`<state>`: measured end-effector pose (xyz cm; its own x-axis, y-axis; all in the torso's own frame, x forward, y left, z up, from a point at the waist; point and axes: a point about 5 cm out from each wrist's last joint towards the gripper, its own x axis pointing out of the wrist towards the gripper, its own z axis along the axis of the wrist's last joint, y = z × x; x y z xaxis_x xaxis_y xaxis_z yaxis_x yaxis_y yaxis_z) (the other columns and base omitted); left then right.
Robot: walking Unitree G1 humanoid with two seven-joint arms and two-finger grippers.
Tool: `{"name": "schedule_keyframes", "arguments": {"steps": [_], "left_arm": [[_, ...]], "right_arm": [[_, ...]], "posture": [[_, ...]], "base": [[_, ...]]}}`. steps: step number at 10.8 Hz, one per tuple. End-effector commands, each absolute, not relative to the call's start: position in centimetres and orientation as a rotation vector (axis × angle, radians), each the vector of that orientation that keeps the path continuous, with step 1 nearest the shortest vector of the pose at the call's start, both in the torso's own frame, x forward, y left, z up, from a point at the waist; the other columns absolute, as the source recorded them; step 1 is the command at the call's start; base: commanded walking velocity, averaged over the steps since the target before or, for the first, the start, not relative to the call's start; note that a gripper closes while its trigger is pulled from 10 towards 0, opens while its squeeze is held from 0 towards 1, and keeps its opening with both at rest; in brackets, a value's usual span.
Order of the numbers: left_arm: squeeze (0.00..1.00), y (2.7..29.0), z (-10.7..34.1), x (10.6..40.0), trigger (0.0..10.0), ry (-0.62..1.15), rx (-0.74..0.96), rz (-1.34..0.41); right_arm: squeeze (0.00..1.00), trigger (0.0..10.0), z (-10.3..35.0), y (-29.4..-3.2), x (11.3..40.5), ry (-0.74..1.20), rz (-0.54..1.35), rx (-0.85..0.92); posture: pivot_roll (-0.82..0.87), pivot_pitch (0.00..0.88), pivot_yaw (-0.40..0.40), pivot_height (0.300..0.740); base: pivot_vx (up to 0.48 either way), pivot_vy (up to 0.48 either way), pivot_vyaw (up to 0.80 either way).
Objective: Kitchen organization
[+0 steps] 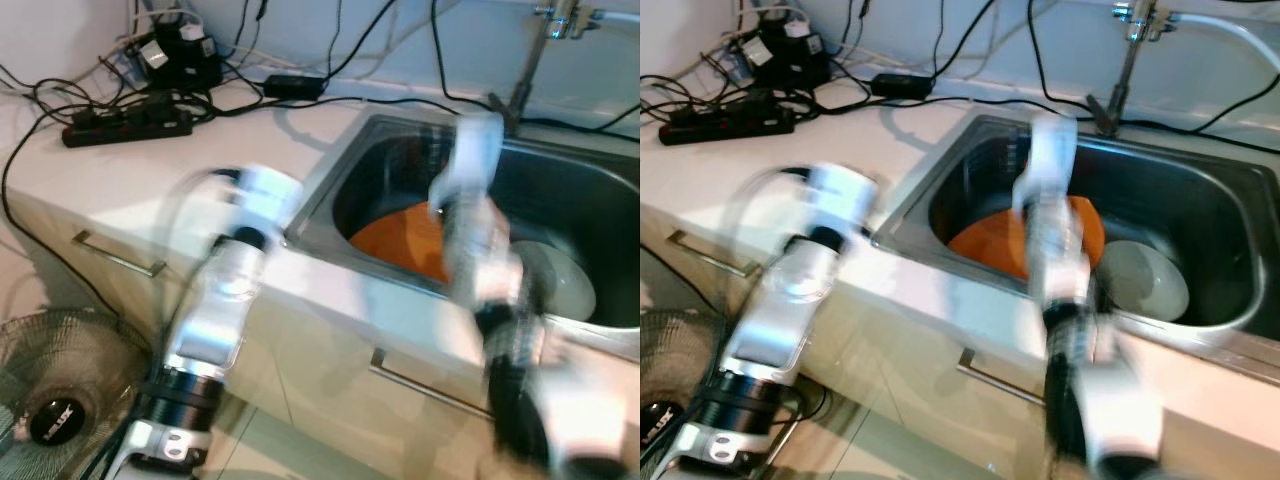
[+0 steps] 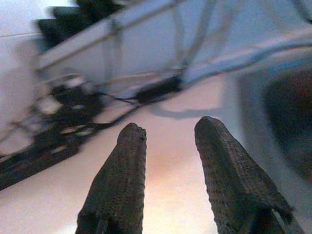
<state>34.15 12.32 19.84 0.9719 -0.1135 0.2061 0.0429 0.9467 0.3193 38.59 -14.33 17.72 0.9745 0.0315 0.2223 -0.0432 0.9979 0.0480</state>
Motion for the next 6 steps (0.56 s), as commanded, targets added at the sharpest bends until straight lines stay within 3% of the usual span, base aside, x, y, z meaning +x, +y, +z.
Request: {"name": "schedule_keyframes", "arguments": {"steps": [1,6], "left_arm": [[0.00,13.0,19.5,34.1,10.0,-0.234,0.299,-0.033],[0.00,13.7,18.5,33.3,10.0,-0.339,0.279,0.059]], "right_arm": [[0.00,10.0,18.9,-14.4,38.3,-0.298,0.019,0.072],[0.00,10.0,19.8,-13.7,35.7,-0.444,0.062,0.093]], "posture": [[0.14,0.028,0.067,0.740],[0.13,0.020,0.058,0.740]], "base": [[0.000,0.000,0.00],[0.000,0.000,0.00]]}}
